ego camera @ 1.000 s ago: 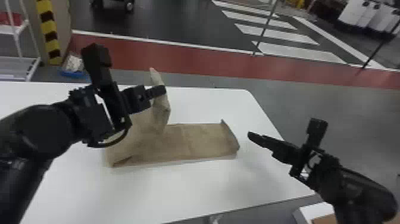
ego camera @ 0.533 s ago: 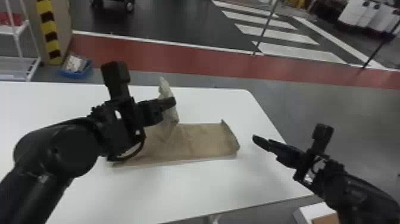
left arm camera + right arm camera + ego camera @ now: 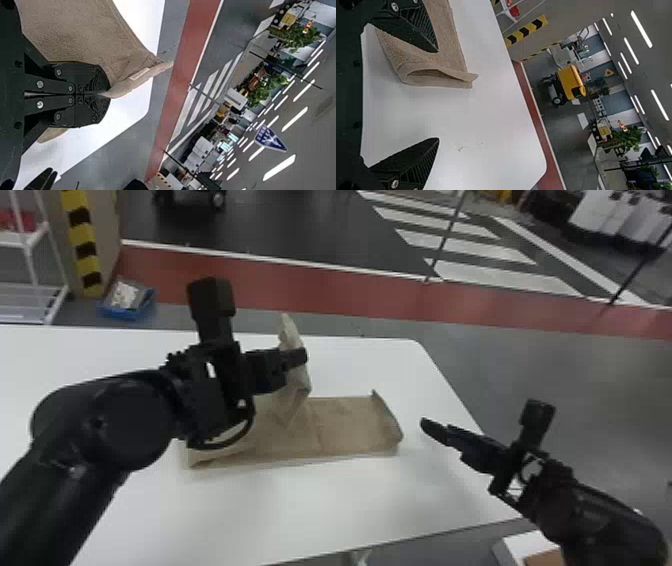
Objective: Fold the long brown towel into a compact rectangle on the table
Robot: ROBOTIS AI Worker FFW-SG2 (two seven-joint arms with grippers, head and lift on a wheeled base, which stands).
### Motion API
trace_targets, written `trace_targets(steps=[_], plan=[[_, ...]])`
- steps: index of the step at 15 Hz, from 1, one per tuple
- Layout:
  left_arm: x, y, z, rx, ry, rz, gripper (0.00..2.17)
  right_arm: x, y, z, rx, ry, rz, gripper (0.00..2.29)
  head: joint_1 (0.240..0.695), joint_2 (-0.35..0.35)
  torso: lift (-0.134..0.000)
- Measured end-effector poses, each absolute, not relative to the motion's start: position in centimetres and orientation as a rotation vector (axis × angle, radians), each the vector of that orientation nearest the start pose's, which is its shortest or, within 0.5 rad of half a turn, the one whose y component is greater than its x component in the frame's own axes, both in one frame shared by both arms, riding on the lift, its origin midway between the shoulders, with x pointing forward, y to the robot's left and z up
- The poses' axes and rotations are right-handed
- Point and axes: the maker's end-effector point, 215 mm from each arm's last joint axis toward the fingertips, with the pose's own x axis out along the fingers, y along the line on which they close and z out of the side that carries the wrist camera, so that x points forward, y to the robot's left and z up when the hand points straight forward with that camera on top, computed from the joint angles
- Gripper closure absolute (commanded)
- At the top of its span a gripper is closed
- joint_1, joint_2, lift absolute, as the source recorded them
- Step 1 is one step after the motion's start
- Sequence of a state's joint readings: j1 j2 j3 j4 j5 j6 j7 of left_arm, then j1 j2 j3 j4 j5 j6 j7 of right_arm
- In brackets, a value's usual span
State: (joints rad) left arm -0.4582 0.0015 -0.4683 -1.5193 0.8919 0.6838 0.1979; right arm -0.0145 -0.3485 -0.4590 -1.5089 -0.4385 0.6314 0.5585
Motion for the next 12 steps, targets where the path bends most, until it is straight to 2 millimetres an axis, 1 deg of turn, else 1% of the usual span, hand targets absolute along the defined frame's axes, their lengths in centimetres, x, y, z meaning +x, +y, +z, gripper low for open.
trace_targets(steps=[4, 5, 6, 8, 9, 10, 11, 12], plan=[[57.2, -13.5, -31.7, -0.391, 0.561, -0.656, 1.66, 53.4, -45.5, -40.9, 0.371, 0.392, 0.145, 0.10, 0.671, -0.350, -0.120], [56.9, -13.8, -32.5, -0.376, 0.570, -0.655, 1.66, 53.5, -45.5, -40.9, 0.371, 0.390, 0.145, 0.10, 0.676, -0.350, -0.120], [57.0, -13.8, -33.3, -0.368, 0.573, -0.646, 1.66, 53.5, -45.6, -41.0, 0.372, 0.388, 0.145, 0.10, 0.680, -0.350, -0.120], [57.3, -13.7, -34.0, -0.370, 0.569, -0.631, 1.65, 53.4, -45.8, -40.9, 0.377, 0.381, 0.145, 0.10, 0.683, -0.350, -0.120], [57.3, -13.7, -34.2, -0.370, 0.570, -0.630, 1.42, 53.3, -46.0, -40.9, 0.380, 0.377, 0.143, 0.10, 0.684, -0.350, -0.120], [57.2, -13.8, -34.5, -0.371, 0.573, -0.634, 0.40, 53.1, -46.2, -40.9, 0.385, 0.374, 0.142, 0.10, 0.686, -0.350, -0.120], [56.9, -14.3, -34.6, -0.379, 0.574, -0.664, 0.00, 53.0, -46.3, -40.8, 0.392, 0.370, 0.142, 0.10, 0.686, -0.350, -0.120], [56.4, -15.1, -34.5, -0.389, 0.577, -0.717, 0.00, 53.0, -46.4, -40.7, 0.398, 0.367, 0.142, 0.10, 0.686, -0.350, -0.120]])
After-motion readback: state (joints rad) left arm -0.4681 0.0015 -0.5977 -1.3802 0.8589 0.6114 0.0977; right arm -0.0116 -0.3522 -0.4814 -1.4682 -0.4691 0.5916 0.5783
